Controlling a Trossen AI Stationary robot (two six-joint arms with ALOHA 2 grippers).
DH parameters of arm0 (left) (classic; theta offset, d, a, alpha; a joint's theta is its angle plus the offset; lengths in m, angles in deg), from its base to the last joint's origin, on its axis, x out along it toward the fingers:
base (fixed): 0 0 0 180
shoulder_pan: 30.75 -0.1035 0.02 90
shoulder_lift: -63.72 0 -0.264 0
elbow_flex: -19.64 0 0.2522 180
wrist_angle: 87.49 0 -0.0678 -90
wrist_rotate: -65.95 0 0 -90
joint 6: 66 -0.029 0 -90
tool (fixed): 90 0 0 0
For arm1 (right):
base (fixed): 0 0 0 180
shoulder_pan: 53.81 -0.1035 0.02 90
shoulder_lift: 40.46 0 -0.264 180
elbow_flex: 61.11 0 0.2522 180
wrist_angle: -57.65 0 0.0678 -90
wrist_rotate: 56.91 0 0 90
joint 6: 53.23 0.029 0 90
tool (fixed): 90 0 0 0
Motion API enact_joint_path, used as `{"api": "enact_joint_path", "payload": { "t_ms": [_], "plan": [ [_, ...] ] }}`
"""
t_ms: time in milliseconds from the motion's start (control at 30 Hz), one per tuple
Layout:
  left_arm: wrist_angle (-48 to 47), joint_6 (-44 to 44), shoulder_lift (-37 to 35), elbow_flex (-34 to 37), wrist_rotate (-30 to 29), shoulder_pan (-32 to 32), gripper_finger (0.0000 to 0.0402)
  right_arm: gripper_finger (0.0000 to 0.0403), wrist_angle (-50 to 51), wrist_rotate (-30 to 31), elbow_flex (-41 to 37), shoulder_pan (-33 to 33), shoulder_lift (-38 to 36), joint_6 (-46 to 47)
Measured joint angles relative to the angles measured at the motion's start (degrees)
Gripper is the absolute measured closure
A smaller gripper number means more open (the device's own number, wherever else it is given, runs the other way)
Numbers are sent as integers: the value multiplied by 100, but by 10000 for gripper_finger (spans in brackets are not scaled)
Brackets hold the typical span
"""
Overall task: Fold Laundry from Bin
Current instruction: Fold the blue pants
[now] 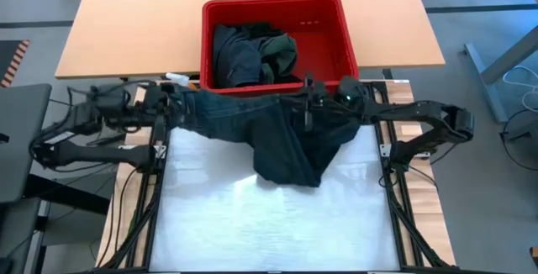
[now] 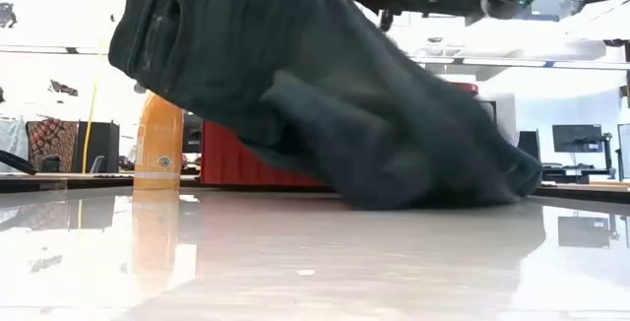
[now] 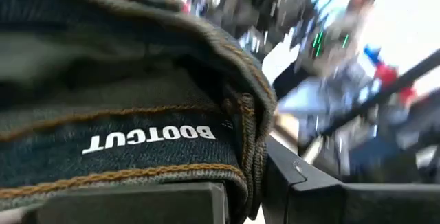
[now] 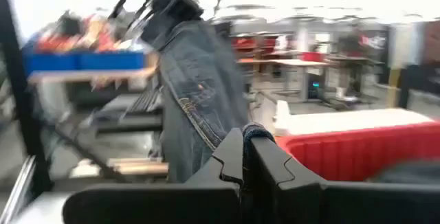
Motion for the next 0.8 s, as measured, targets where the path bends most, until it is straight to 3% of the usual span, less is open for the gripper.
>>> {"api": "enact_joint_path", "payload": {
  "t_ms": [167, 333, 433, 567, 700, 800],
  "plan": [
    [-1575, 535, 477, -529, 1308, 211, 378, 376, 1453, -391, 116, -900, -71, -102],
    [-1788, 1842, 506, -62, 1337, 1505, 378, 376, 1698, 424, -286, -2566, 150, 113],
    [-1403, 2725, 535, 517, 1342, 2367, 378, 375, 1589, 1117, -338, -3364, 502, 388],
    [195, 3692, 752, 1499, 1413, 3365, 378, 361, 1224, 1401, -364, -3909, 987, 824],
    [1702, 4256, 991, 2093, 1449, 3780, 378, 360, 1356, 1334, -367, -3928, 1063, 1356],
    [1909, 4249, 987, 2071, 1257, 3755, 378, 365, 1655, 1181, -371, -3784, 928, 1547]
  ]
}}
